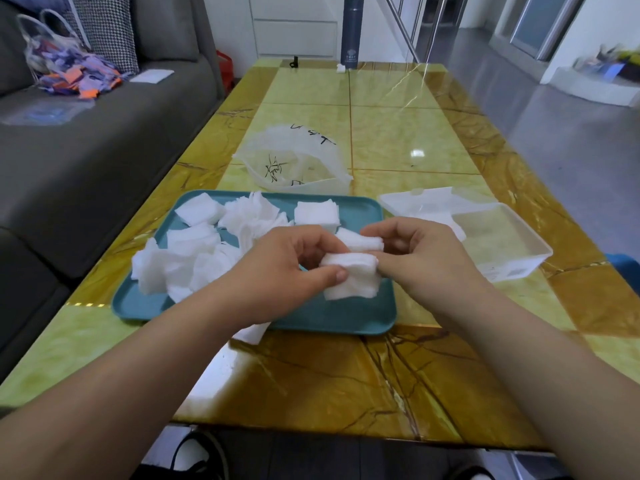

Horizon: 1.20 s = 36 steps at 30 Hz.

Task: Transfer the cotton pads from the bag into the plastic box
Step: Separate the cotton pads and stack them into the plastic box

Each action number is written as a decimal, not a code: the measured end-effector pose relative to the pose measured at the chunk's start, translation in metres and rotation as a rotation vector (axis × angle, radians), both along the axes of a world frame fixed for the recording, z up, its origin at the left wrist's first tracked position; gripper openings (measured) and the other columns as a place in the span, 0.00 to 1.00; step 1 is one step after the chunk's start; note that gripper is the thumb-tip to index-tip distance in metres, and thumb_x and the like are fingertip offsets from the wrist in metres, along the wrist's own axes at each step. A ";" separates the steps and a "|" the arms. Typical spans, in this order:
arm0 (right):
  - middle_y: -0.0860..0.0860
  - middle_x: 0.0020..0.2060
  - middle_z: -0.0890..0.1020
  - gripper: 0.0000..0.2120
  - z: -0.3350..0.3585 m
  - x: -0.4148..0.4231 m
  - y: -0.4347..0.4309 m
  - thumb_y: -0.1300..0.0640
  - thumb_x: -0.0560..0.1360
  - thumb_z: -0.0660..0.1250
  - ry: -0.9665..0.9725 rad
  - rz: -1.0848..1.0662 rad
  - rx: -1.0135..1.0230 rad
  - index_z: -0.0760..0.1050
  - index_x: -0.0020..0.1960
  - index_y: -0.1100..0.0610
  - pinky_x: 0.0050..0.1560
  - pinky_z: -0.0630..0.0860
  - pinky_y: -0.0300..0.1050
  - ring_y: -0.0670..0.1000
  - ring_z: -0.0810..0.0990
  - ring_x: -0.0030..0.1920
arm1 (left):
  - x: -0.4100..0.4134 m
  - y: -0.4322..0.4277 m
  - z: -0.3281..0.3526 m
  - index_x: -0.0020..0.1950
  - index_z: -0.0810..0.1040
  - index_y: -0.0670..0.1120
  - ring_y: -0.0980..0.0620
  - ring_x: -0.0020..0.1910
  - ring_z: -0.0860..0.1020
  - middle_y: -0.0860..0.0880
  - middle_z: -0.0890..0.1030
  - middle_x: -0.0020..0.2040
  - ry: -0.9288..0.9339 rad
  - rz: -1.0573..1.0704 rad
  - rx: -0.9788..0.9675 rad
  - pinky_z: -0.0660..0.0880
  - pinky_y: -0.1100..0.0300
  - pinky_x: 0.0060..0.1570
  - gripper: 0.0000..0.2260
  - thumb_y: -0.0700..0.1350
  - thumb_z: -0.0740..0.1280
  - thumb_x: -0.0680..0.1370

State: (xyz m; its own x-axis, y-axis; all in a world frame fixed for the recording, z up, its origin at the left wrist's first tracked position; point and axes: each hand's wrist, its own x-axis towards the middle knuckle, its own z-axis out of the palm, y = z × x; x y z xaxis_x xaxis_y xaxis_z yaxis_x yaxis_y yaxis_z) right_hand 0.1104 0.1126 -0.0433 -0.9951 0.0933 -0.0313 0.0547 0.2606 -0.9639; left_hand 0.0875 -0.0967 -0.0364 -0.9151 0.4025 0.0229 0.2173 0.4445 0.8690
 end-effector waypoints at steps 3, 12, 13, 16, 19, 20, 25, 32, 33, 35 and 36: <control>0.50 0.46 0.90 0.14 0.003 0.002 -0.002 0.69 0.75 0.74 0.015 0.079 0.003 0.85 0.55 0.53 0.51 0.84 0.43 0.48 0.88 0.49 | -0.001 0.000 0.000 0.49 0.86 0.51 0.64 0.33 0.78 0.57 0.84 0.37 0.021 0.024 0.043 0.73 0.72 0.37 0.06 0.41 0.78 0.75; 0.49 0.53 0.88 0.24 0.006 0.008 -0.006 0.64 0.68 0.81 -0.051 0.187 0.015 0.81 0.61 0.51 0.59 0.84 0.48 0.49 0.87 0.54 | -0.008 -0.003 -0.010 0.48 0.82 0.51 0.57 0.35 0.78 0.49 0.85 0.41 0.082 0.152 0.049 0.76 0.60 0.38 0.07 0.44 0.78 0.74; 0.49 0.53 0.87 0.24 0.003 0.008 -0.009 0.61 0.67 0.83 -0.043 0.168 0.056 0.80 0.60 0.49 0.57 0.84 0.47 0.49 0.87 0.53 | -0.010 -0.003 -0.010 0.50 0.81 0.52 0.58 0.35 0.78 0.51 0.84 0.41 0.100 0.169 0.004 0.76 0.62 0.38 0.10 0.47 0.79 0.73; 0.49 0.49 0.87 0.19 -0.004 0.004 -0.014 0.67 0.71 0.78 -0.032 0.136 0.150 0.81 0.55 0.49 0.56 0.85 0.51 0.50 0.86 0.51 | -0.011 -0.007 -0.011 0.63 0.77 0.58 0.59 0.35 0.78 0.53 0.82 0.42 0.048 0.112 -0.167 0.76 0.62 0.39 0.24 0.54 0.80 0.70; 0.48 0.46 0.87 0.19 -0.011 0.002 -0.016 0.73 0.73 0.71 -0.072 0.197 0.189 0.81 0.54 0.51 0.52 0.84 0.45 0.47 0.86 0.48 | -0.009 -0.008 -0.013 0.62 0.81 0.58 0.58 0.34 0.78 0.50 0.83 0.39 -0.016 -0.024 -0.289 0.74 0.58 0.38 0.20 0.54 0.79 0.72; 0.47 0.47 0.87 0.19 -0.013 0.002 -0.018 0.73 0.73 0.71 -0.080 0.205 0.201 0.81 0.55 0.52 0.50 0.82 0.41 0.45 0.85 0.47 | -0.009 -0.007 -0.014 0.59 0.83 0.57 0.57 0.33 0.77 0.51 0.82 0.37 -0.005 -0.026 -0.310 0.74 0.57 0.37 0.16 0.53 0.79 0.72; 0.48 0.56 0.86 0.23 -0.023 0.000 -0.027 0.67 0.73 0.73 -0.037 0.046 0.301 0.79 0.65 0.51 0.61 0.80 0.41 0.45 0.84 0.55 | -0.011 -0.004 -0.017 0.52 0.82 0.55 0.58 0.30 0.75 0.53 0.80 0.34 -0.016 0.033 -0.331 0.70 0.61 0.33 0.11 0.53 0.78 0.72; 0.51 0.48 0.88 0.11 -0.019 0.006 -0.034 0.64 0.74 0.68 -0.025 0.033 0.389 0.84 0.55 0.57 0.57 0.82 0.56 0.52 0.86 0.52 | -0.007 0.004 -0.021 0.58 0.77 0.53 0.54 0.39 0.80 0.51 0.82 0.42 -0.037 0.028 -0.337 0.72 0.59 0.36 0.12 0.52 0.74 0.76; 0.51 0.49 0.88 0.12 -0.017 0.006 -0.033 0.65 0.76 0.68 -0.014 0.033 0.373 0.84 0.56 0.57 0.59 0.82 0.54 0.51 0.85 0.53 | -0.008 0.004 -0.019 0.57 0.78 0.54 0.55 0.39 0.80 0.52 0.82 0.42 -0.022 0.035 -0.317 0.72 0.60 0.36 0.11 0.51 0.74 0.77; 0.47 0.52 0.87 0.16 -0.009 0.008 -0.029 0.66 0.78 0.69 0.024 0.021 0.334 0.82 0.63 0.55 0.63 0.81 0.47 0.47 0.84 0.56 | -0.010 0.004 -0.014 0.56 0.80 0.53 0.59 0.33 0.78 0.53 0.83 0.38 -0.016 0.039 -0.203 0.71 0.64 0.33 0.09 0.48 0.75 0.77; 0.46 0.54 0.85 0.18 -0.002 0.009 -0.026 0.65 0.78 0.71 0.042 0.005 0.317 0.81 0.66 0.54 0.64 0.80 0.44 0.45 0.83 0.57 | -0.012 0.005 -0.010 0.55 0.81 0.52 0.59 0.30 0.75 0.53 0.82 0.35 -0.030 0.038 -0.121 0.70 0.66 0.31 0.09 0.47 0.75 0.76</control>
State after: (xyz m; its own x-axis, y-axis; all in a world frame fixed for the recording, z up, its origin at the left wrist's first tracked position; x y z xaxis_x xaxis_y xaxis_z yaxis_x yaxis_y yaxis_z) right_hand 0.1193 0.0869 -0.0454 -0.9954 0.0870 0.0400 0.0144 0.5488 -0.8359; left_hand 0.0759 -0.0918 -0.0467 -0.9294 0.3655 -0.0510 0.1732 0.5539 0.8144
